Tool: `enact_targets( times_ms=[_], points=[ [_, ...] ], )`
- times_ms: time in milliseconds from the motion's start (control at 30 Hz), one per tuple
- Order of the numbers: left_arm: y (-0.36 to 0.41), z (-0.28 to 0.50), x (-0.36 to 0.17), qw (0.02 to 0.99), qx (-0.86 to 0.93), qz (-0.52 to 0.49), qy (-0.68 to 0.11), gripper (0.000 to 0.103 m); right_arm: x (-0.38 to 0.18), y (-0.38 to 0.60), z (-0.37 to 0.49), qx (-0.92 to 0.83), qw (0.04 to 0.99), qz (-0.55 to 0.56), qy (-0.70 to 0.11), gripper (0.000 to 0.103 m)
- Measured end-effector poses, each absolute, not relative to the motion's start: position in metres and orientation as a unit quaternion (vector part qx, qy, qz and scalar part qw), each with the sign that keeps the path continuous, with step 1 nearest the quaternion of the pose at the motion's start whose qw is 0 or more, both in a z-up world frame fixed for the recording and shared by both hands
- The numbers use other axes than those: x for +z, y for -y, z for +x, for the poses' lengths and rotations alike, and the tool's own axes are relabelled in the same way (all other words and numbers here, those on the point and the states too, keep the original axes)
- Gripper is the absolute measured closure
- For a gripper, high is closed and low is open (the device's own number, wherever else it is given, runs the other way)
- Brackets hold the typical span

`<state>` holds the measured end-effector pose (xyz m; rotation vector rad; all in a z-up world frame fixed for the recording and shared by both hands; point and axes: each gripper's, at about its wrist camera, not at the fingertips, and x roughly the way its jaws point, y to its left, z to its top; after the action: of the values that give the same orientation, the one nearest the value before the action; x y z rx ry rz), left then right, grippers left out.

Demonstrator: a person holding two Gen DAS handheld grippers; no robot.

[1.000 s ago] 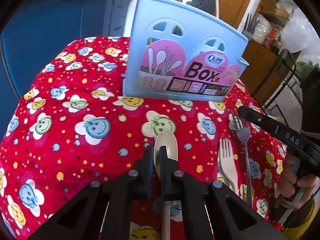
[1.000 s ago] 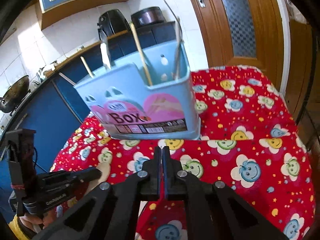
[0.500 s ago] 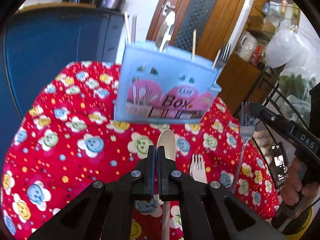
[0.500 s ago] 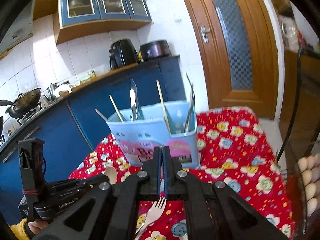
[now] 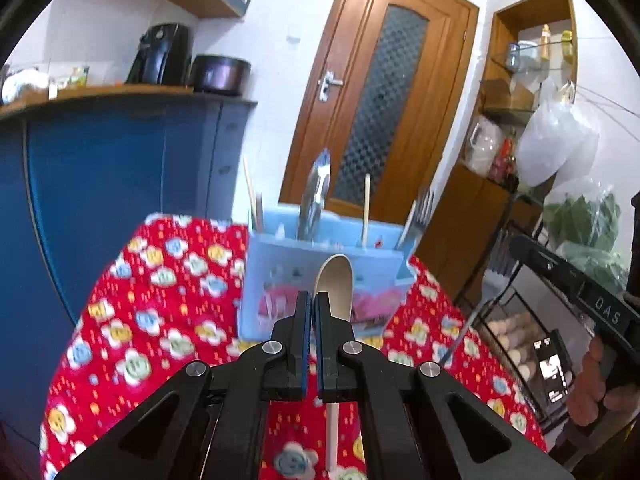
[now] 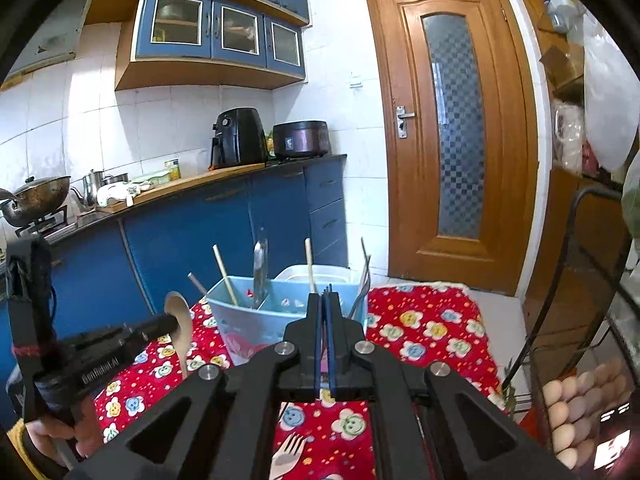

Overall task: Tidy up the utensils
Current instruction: 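Lift the wooden spoon and silver fork and carry both toward the holder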

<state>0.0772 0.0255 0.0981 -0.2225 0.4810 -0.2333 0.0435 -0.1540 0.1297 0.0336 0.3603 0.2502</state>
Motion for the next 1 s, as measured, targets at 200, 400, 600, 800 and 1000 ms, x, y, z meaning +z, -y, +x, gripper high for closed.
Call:
enact_targets(
  times_ms=[200, 400, 600, 800, 1000],
  points=[
    [-0.028, 0.089, 0.135, 0.971, -0.105, -0.102, -0.192, 0.102, 0.143, 0.156, 0.049, 0.114, 0.979, 0.005, -0.170, 0.100],
    [-0.030, 0.105, 0.167, 0.980, -0.090, -0.097, -0.151, 0.102, 0.156, 0.159, 0.061, 0.103, 0.981, -0.004, -0.163, 0.100],
    [-0.028, 0.126, 0.195, 0.987, -0.072, -0.088, -0.114, 0.102, 0.171, 0.162, 0.079, 0.089, 0.984, -0.017, -0.152, 0.100],
    [-0.023, 0.150, 0.207, 0.992, -0.053, -0.074, -0.093, 0.102, 0.187, 0.154, 0.099, 0.064, 0.989, -0.047, -0.127, 0.100],
    [-0.023, 0.173, 0.198, 0.992, -0.042, -0.074, -0.094, 0.102, 0.183, 0.141, 0.124, 0.049, 0.989, -0.072, -0.123, 0.100]
  ],
)
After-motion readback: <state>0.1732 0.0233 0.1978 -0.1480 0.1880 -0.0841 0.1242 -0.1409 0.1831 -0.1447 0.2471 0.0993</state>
